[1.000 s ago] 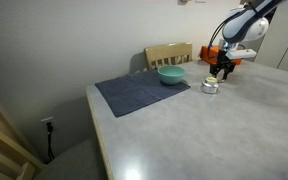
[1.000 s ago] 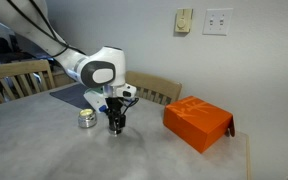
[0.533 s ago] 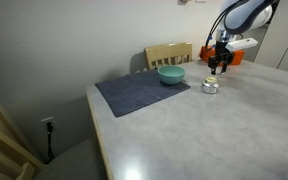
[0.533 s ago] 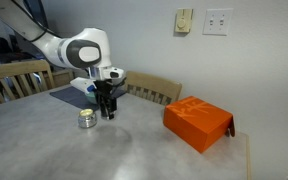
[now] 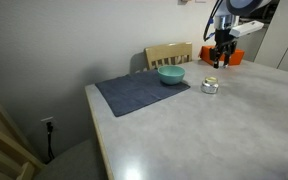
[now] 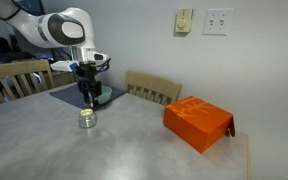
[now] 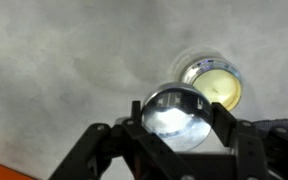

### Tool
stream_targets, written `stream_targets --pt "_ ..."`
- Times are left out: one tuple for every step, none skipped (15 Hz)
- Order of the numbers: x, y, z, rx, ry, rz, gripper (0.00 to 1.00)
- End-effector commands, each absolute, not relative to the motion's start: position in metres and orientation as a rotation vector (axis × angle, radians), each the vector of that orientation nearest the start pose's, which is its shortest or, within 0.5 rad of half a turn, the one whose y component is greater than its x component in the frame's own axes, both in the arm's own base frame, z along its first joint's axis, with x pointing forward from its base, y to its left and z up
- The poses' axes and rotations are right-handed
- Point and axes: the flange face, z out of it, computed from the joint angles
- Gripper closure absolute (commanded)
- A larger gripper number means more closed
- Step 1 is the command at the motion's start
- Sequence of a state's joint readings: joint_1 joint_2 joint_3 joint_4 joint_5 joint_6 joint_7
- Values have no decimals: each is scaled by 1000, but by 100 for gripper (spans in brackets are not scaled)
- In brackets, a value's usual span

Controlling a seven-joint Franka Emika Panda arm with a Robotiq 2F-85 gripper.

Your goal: Put the silver lid on top of the silver can

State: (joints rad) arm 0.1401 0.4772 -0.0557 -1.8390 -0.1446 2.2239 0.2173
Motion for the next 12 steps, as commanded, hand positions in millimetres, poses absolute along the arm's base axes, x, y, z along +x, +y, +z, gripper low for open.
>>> stream_targets --pt "625 63 258 -3276 -76 191 56" --pt "625 67 253 -3275 -96 213 56" --pt "625 70 247 -3275 -117 237 56" --pt "624 73 243 -3272 -138 256 56" --pt "624 76 238 -3273 -155 274 56" --pt "624 78 233 -3273 -171 285 56" --pt "624 81 228 -3272 -186 294 56" --pt "624 83 223 -3272 -202 305 56" --pt "625 84 218 -3270 -213 315 56" --pt "625 87 214 -3268 -225 326 56" --pt "625 88 210 -3269 -236 329 56" --pt "626 90 206 -3268 -247 333 56"
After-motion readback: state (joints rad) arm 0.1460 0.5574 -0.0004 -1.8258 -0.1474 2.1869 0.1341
